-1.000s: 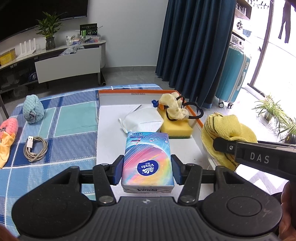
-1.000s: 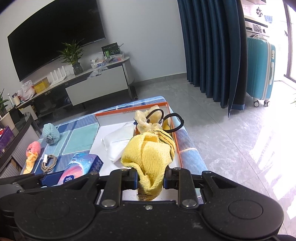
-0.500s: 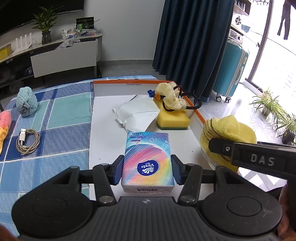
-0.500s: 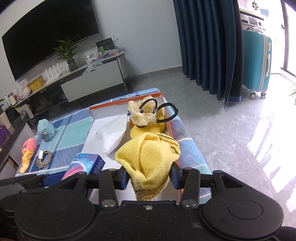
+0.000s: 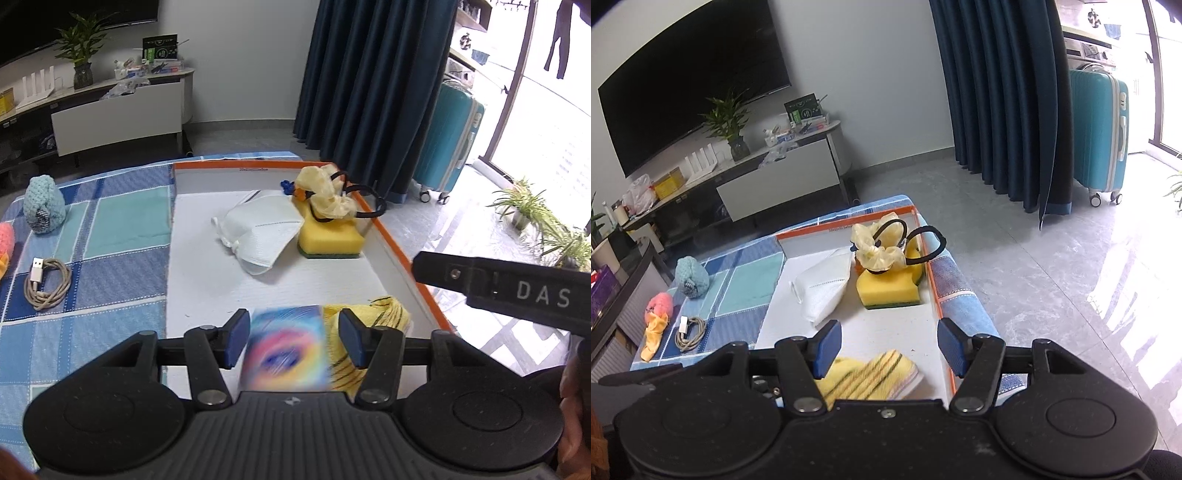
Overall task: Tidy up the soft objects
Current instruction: 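Open the left tool releasing the tissue pack while the right tool releases the yellow cloth in the box, then withdraw both open tools from the box back over the table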
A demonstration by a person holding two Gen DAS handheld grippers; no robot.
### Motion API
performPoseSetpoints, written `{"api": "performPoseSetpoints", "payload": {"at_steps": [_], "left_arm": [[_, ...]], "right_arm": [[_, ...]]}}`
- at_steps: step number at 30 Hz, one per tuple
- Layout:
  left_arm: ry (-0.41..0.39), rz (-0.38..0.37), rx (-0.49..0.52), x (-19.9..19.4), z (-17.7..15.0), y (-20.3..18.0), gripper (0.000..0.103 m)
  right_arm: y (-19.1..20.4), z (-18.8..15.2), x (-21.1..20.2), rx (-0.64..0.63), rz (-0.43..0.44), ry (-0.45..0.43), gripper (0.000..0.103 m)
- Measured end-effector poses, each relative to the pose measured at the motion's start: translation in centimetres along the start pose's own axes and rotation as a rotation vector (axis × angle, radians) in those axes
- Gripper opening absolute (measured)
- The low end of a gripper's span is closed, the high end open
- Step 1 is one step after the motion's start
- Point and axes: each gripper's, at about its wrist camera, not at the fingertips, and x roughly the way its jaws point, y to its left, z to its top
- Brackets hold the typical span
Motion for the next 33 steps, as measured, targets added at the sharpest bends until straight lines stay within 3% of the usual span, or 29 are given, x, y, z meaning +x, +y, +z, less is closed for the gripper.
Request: {"api": "performPoseSetpoints", "payload": {"at_steps": [1, 2, 20, 33], "left_arm": [[-0.003, -0.003, 0.004, -0.1, 0.0, -0.1, 0.075], [-0.010, -0.003, 0.010, -0.2, 0.0, -0.2, 0.079], [-0.052, 0.189, -0.046, -3.2, 1.1, 2.6, 0.090], [-0.068, 0.253, -0.110, -5.3, 0.9, 6.1, 0.091]], "right_arm": [[0.1, 0.0, -0.1, -0.003, 0.002, -0.005, 0.070], [0.2, 0.1, -0.3, -0.006, 0.000, -0.011, 0.070], [3.5, 0.5, -1.5, -0.069, 0.037, -0.045, 0.071], [7.6, 0.1, -1.1, -0.128, 0.101, -0.019, 0.071]]}}
